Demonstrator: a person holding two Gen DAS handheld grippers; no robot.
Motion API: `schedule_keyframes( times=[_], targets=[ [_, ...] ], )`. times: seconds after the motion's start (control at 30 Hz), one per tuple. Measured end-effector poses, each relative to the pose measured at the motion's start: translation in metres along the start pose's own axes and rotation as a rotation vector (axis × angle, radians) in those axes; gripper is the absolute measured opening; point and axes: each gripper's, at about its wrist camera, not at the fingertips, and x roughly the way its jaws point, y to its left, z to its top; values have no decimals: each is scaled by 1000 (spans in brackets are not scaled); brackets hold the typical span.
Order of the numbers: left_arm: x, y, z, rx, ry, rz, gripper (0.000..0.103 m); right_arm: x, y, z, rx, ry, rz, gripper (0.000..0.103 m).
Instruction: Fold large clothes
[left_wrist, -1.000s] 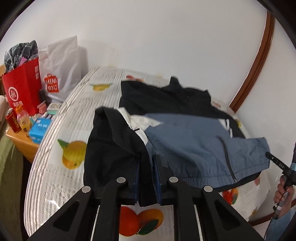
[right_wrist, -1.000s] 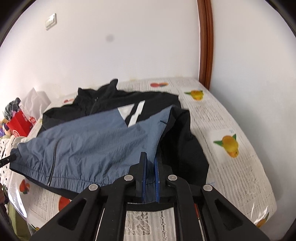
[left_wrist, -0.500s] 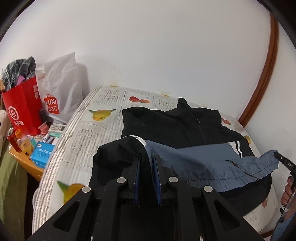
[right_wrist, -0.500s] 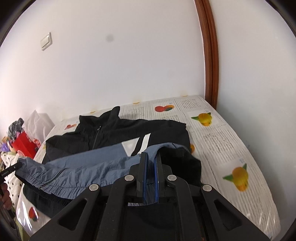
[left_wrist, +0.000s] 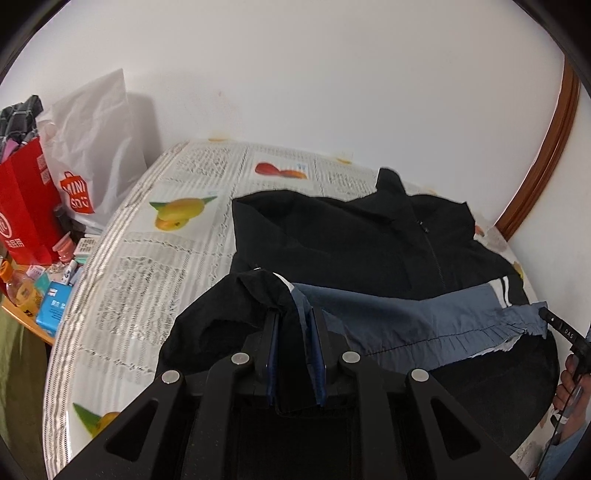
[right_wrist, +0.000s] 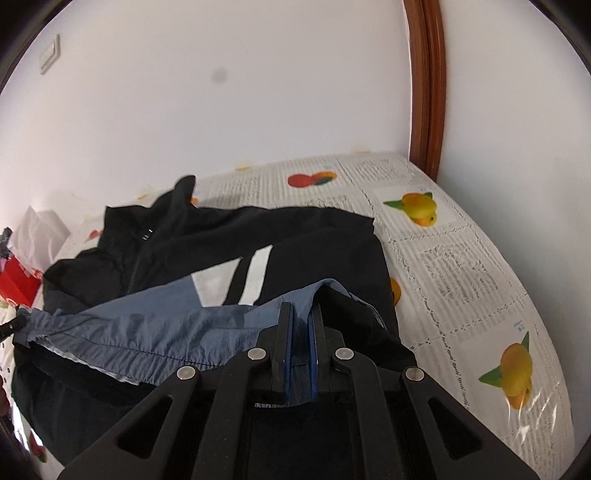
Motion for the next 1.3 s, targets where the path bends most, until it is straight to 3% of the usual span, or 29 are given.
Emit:
schedule_keyframes(
  times=[0.07,0.13,0.17,0.2,0.27,0.4,0.6,0.73,0.83,0.9,1.17,1.3],
  targets=[
    [4,1,0,1,12,-4,17,6,2,-1,-17,22,-25,11],
    [3,1,0,6,18,-8,19,7,5,-3,-40,47,-37,20],
    [-1,2,-2,2,13,-31,24,4,7,-4,-61,53,-54,24],
    [-6,1,-3,0,10,-61,35,0,10,-5,-79,54,-72,31],
    [-14,-1,-6,14,8,-96,44,-15,14,-7,-98,33,-72,38],
    [-28,-9,-16,46,0,-84,44,-45,22,-13,-114,-24,-14,46],
    [-47,-12,-39,54,12,-108,44,-60,45,-44,-156,40,108,46],
    [-58,-19,-51,92,20,-120,44,-53,64,-67,-207,95,139,41],
    [-56,-32,-62,132,55,-152,44,-37,66,-73,-197,130,128,24],
    [-49,-42,-68,155,88,-170,44,-25,65,-74,-175,159,97,18],
    [-3,-73,-76,163,173,-169,37,-6,60,-72,-106,199,77,17],
    [10,-89,-74,181,144,-117,37,-1,62,-71,-108,201,61,17]
  ],
)
